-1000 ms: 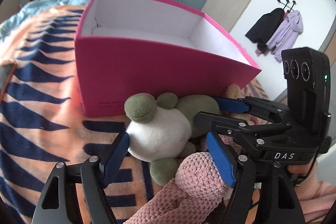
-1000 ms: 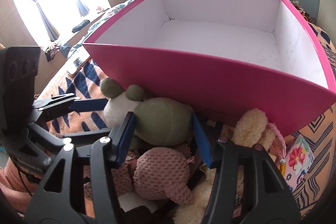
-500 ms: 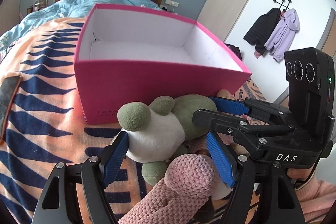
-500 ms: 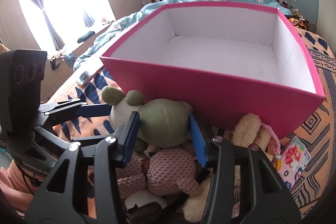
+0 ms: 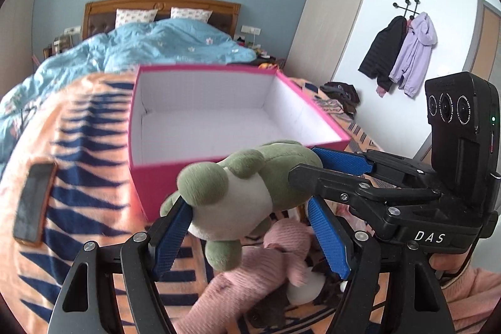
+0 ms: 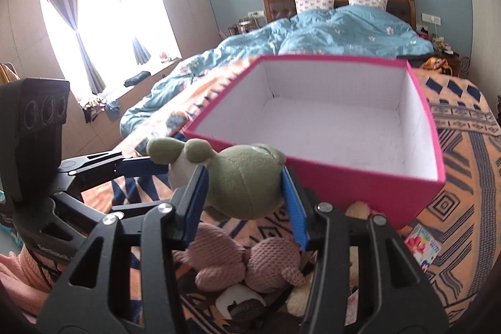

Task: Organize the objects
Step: 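Lift the green plush over the pink box and open both grippers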

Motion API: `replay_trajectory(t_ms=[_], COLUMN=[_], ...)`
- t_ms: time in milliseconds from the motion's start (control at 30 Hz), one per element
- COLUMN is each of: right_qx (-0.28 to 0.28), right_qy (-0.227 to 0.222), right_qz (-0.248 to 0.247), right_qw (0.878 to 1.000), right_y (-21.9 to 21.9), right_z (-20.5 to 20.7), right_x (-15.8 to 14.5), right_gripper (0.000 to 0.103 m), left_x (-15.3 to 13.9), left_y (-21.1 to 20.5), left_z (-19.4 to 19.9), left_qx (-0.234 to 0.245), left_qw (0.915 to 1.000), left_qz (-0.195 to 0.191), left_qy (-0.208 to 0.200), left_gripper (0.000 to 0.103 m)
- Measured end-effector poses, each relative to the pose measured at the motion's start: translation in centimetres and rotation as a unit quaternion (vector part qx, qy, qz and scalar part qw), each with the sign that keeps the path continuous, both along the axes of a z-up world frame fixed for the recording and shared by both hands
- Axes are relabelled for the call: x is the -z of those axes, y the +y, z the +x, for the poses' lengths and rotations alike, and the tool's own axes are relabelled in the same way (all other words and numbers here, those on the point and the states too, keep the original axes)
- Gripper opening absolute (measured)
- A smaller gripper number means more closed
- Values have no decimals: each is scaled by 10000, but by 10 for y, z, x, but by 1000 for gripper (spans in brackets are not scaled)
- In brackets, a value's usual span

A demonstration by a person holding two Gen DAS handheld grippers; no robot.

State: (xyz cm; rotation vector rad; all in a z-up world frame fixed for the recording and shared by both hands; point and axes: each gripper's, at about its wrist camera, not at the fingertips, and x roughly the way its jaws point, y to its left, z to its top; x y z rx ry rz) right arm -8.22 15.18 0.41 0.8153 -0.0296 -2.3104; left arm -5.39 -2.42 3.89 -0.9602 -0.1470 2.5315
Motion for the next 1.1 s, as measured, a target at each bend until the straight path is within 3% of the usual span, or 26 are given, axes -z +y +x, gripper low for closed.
replay_trajectory(t_ms=[300,567,733,1100], right_qx=[33,142,172,231], right_qy=[350,391,224,-402], right_qz=[-322,-497,-585,-451], right_qw=[9989,9979,9979,9979], right_y=[3,5,5,0], right_z=[-12,-49,-69,-104], right_x=[-44,-59,-56,-12], right_gripper=[52,52,52,52], left_x=[-45,-66,-63,-20], left_y=[3,7,9,5], left_z=[-13,-45,-64,-96], left_qx=[43,29,13,28], left_qw=[9981,9961,9961,9985], left_qz=[-325,-545,-601,-536], left_qy=[526,698,649,69], left_gripper=[77,77,77,77])
